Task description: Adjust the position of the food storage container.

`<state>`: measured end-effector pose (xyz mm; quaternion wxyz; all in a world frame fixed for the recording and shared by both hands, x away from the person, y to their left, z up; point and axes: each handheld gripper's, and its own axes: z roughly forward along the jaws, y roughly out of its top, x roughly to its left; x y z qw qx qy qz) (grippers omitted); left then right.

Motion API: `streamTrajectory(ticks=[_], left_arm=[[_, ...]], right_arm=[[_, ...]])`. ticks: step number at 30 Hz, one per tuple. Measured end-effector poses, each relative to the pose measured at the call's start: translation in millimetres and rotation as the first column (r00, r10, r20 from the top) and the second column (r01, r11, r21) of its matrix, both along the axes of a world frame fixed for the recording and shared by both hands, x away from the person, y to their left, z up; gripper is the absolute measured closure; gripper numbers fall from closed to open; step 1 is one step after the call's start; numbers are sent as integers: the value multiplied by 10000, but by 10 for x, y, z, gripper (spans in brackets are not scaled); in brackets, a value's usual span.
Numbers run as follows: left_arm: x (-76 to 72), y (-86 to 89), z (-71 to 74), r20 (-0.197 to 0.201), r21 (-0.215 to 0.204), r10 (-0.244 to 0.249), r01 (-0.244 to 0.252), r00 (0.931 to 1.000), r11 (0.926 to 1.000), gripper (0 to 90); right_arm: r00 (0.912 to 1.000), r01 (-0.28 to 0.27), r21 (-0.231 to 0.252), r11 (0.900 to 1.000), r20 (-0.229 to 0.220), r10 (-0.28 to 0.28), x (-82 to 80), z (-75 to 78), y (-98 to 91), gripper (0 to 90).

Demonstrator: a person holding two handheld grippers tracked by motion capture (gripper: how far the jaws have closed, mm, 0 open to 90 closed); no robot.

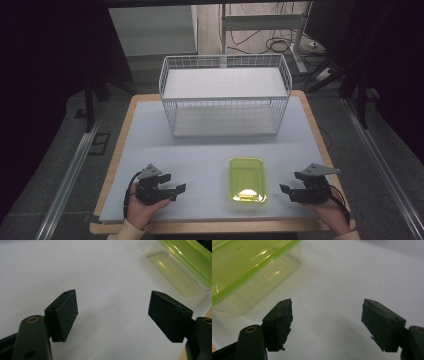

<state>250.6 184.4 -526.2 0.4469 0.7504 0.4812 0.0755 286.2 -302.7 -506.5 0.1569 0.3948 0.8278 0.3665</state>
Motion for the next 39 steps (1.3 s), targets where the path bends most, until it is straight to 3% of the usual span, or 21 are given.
streamTrajectory(ticks=[5,7,8,9,10,11,12,14,15,18,23,25,30,31,33,39], left_arm=[[1,3,-4,-7,19,12,-12,10000,10000,233],[-7,2,2,26,26,18,-18,10000,10000,233],[-7,2,2,26,26,18,-18,10000,10000,233],[-12,4,10,59,9,21,-21,10000,10000,233],[-12,4,10,59,9,21,-21,10000,10000,233],[-13,6,11,63,-6,28,-28,10000,10000,233],[-12,7,10,64,-6,32,-32,10000,10000,233],[-7,8,5,36,0,21,-21,10000,10000,233],[-5,5,1,-8,-8,-2,2,10000,10000,233],[-4,3,3,-4,-16,14,-14,10000,10000,232],[-7,4,7,24,-17,54,-54,10000,10000,233],[-9,3,8,30,-15,46,-46,10000,10000,232],[-7,2,6,7,-14,18,-18,10000,10000,233],[-7,2,6,6,-19,14,-14,10000,10000,233],[-8,2,5,13,-26,14,-14,10000,10000,233],[-10,-6,4,21,-32,-11,11,10000,10000,232]], right_arm=[[10000,-14,-325,9995,55,15,-16,16,-25,350],[9998,-206,-348,9992,20,206,-42,50,-26,482],[9998,-206,-348,9992,20,206,-42,50,-26,482],[9987,-503,-369,9980,-24,503,-55,79,-21,616],[9987,-503,-369,9980,-24,503,-55,79,-21,616],[9979,-642,-362,9973,-46,641,-57,85,-19,664],[9950,-992,-497,9938,-161,985,-62,94,-12,768],[9932,-1156,-551,9918,-236,1144,-65,96,-9,808],[9898,-1405,-653,9879,-348,1385,-71,104,-1,895],[9859,-1660,-978,9813,-365,1632,-88,120,23,898],[9766,-2142,-1012,9715,-399,2111,-119,127,62,898],[9668,-2547,-984,9620,-496,2508,-139,125,89,898],[9558,-2911,-938,9521,-718,2852,-171,112,147,898],[9464,-3196,-901,9433,-787,3132,-191,104,195,898],[9364,-3466,-806,9345,-872,3398,-210,92,248,898],[9211,-3819,-527,9227,-1040,3753,-230,35,344,898]])
